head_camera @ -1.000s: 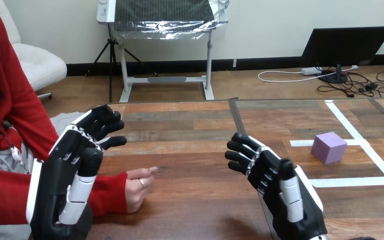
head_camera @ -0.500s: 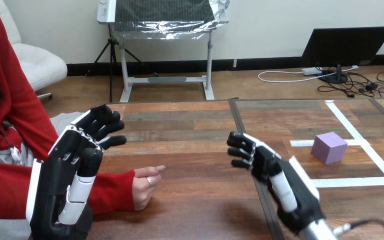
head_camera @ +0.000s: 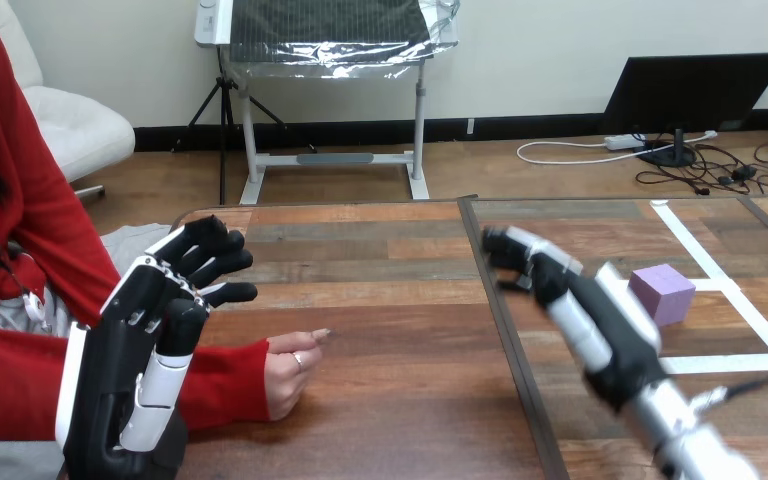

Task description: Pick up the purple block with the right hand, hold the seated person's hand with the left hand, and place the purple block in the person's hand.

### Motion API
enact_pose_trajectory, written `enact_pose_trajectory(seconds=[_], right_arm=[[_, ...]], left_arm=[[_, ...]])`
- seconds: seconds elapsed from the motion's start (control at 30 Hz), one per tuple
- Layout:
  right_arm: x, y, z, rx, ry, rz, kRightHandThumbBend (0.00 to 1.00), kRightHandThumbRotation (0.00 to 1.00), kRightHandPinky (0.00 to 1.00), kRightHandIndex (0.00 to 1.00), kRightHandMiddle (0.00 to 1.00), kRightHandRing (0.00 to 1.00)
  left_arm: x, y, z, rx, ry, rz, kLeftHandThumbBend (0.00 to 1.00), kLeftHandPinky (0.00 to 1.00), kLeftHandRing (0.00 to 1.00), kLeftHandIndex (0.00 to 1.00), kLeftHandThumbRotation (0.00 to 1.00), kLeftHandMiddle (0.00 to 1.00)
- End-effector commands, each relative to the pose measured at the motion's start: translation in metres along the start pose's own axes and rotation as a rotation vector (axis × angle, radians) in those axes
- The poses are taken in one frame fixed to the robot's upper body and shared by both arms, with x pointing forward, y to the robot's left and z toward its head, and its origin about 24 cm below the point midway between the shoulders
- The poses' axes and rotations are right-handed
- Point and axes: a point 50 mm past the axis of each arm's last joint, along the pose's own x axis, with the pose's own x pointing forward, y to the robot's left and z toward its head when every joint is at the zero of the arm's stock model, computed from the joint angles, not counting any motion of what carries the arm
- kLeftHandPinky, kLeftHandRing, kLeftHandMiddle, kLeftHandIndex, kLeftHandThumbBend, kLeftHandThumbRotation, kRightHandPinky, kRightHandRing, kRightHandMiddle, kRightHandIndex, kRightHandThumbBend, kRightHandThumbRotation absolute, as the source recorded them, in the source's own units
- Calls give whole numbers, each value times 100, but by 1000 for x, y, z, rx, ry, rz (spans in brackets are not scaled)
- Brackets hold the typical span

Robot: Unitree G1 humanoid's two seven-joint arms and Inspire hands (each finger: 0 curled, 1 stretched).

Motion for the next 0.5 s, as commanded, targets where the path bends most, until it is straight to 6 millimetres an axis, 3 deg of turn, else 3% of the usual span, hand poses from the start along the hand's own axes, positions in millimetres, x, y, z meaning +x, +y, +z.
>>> enact_pose_trajectory(seconds=[0.0, 0.47], right_arm=[[58, -42, 66, -155, -241, -87, 95, 96, 85, 88, 89, 89], [76, -56, 74, -260, -199, -124, 92, 97, 83, 88, 89, 88]], left_arm=[[-35, -4, -8, -39, 109, 68, 81, 63, 73, 72, 68, 73], [-37, -3, -8, -29, 113, 74, 81, 61, 73, 72, 69, 74]])
